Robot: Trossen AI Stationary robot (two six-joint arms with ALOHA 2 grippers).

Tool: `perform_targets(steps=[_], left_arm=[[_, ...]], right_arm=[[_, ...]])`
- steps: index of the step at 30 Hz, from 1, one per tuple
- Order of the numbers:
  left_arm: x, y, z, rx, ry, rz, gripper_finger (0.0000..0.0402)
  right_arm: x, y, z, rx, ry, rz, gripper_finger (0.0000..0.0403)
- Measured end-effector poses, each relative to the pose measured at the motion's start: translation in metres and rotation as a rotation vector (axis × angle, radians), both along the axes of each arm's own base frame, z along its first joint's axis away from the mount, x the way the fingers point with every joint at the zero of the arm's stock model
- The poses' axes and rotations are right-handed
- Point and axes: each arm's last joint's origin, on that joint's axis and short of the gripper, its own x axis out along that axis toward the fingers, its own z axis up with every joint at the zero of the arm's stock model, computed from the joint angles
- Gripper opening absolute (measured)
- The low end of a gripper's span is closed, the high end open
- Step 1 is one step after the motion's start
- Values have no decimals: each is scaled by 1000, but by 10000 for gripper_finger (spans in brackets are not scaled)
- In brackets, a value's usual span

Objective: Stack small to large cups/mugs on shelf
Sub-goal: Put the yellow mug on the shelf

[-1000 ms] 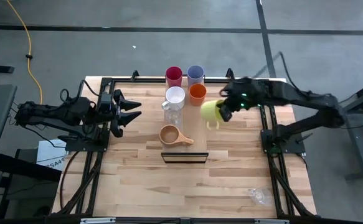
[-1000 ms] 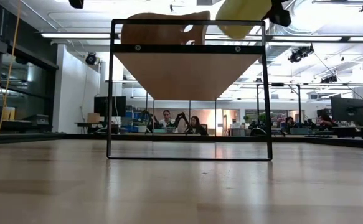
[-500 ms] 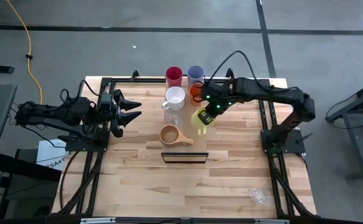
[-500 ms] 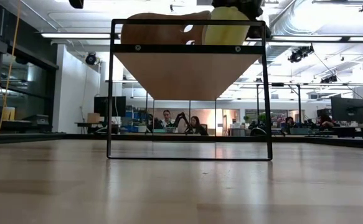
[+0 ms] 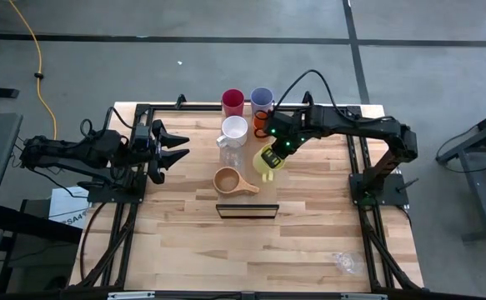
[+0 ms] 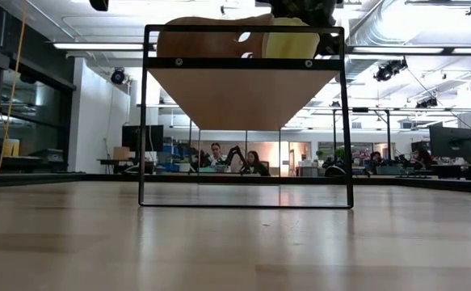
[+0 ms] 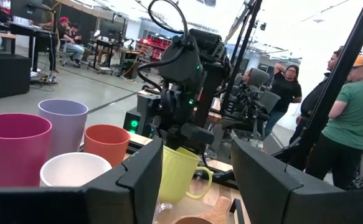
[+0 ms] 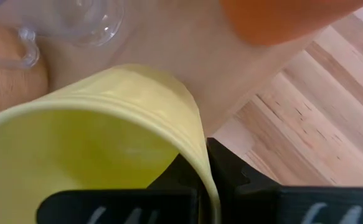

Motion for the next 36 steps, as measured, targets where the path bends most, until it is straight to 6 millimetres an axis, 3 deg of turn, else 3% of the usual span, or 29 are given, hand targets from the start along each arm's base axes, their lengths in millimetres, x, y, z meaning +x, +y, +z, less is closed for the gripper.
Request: perform_targets(steps=[4, 16, 36], left_arm=[[0, 0, 0, 0, 0, 0, 179], [0, 0, 0, 0, 0, 0, 179], [0, 0, 0, 0, 0, 0, 179]], right_arm=[[-1, -4, 0, 5, -1, -26, 6], [5, -10, 3, -19, -73, -25, 77], [5, -21, 8, -112, -118, -24, 83]])
